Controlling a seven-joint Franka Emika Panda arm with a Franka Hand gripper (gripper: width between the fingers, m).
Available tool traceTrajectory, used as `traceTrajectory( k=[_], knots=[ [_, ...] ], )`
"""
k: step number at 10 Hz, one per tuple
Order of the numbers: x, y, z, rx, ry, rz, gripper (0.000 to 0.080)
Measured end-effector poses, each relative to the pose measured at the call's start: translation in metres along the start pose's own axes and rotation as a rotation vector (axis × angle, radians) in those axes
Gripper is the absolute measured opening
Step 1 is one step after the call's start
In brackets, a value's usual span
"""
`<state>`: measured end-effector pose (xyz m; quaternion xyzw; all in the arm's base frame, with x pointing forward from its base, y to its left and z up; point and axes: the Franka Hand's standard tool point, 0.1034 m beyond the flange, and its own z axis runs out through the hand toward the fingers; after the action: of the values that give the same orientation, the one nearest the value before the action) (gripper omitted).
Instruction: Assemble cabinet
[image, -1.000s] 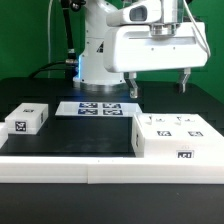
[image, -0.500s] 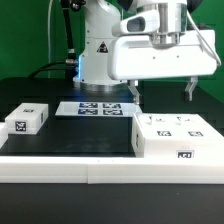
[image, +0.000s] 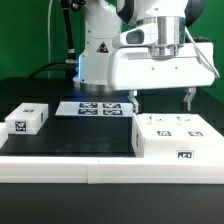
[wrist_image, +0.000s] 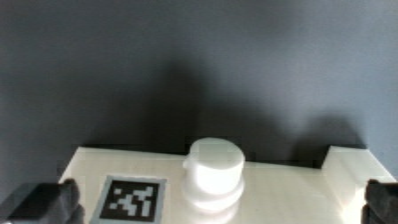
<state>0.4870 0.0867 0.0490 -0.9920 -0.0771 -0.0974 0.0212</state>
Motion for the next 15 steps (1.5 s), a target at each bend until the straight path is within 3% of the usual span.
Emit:
traceTrajectory(
  k=[2, 4, 6, 11, 15],
  knots=[
    [-0.001, -0.007, 0.002, 0.0, -0.008, 0.017, 0.0797],
    [-0.01, -0.012, 0.015, -0.015, -0.017, 0.018, 0.0797],
    [-0.015, 0.0, 0.028, -0.029, -0.015, 0.002, 0.0797],
    [-0.016, 0.0, 0.029, -0.029, -0.017, -0.012, 0.0797],
    [-0.011, 0.013, 0.041, -0.042, 0.0, -0.005, 0.0797]
  ],
)
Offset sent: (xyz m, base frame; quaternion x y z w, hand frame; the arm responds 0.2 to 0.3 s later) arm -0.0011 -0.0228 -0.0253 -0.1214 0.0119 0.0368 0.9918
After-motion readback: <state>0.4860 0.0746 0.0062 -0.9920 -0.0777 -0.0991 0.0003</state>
